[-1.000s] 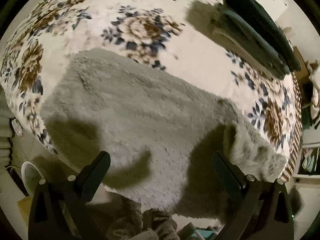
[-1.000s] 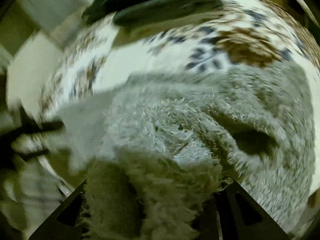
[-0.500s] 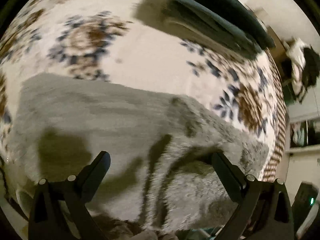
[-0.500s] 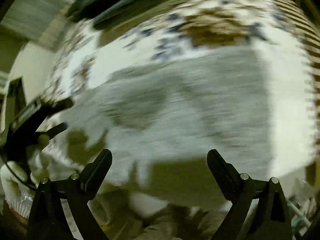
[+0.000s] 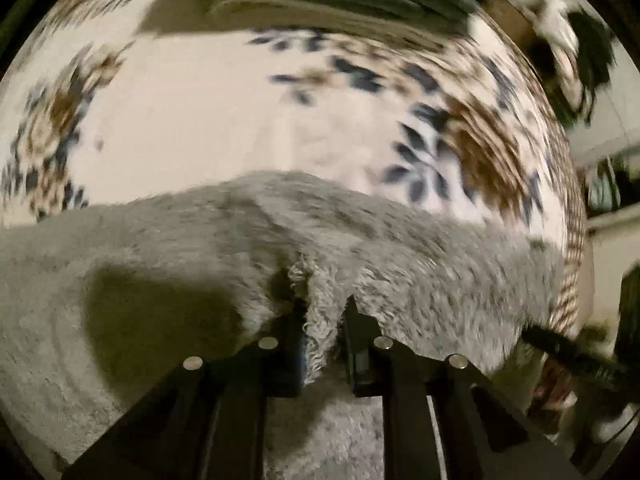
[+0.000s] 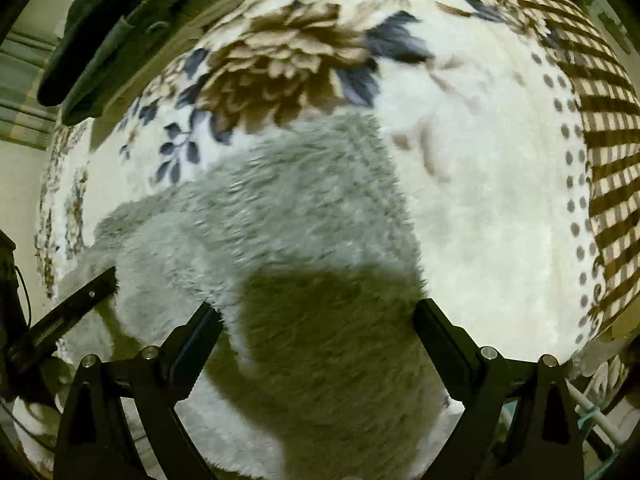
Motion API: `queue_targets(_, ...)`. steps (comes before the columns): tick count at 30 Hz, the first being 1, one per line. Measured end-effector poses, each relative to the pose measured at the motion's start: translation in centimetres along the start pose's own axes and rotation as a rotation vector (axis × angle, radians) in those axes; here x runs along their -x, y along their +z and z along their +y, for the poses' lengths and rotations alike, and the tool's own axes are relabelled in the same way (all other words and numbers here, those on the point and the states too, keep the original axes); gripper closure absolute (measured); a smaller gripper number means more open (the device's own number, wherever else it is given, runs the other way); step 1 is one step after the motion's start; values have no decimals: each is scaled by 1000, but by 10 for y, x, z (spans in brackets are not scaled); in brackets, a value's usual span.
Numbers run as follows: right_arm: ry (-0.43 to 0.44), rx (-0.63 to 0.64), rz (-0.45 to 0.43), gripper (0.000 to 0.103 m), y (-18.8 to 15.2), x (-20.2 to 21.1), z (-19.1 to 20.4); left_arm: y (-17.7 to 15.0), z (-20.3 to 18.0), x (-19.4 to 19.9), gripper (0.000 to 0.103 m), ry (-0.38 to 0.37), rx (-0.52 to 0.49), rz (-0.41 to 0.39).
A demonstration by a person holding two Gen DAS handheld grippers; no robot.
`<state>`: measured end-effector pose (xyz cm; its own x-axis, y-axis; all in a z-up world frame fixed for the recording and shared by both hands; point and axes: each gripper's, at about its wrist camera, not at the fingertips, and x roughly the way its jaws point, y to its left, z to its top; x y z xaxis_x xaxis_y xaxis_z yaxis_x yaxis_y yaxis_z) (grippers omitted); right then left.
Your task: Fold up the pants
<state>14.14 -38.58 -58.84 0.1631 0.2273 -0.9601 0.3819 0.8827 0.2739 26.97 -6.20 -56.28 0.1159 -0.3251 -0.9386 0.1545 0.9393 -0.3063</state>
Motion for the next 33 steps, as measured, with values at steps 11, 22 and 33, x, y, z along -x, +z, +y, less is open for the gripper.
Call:
queue_targets(11, 90, -93, 5, 5, -27, 37, -38, -24, 45, 60, 54, -206, 270, -39)
queue_targets(22, 60, -101, 81, 5, -51, 19, -47, -108, 22, 25, 95, -167, 194, 93)
queue_targets(33, -53, 66, 51, 5, -39, 25, 0, -123, 64, 55, 91, -139, 310, 13)
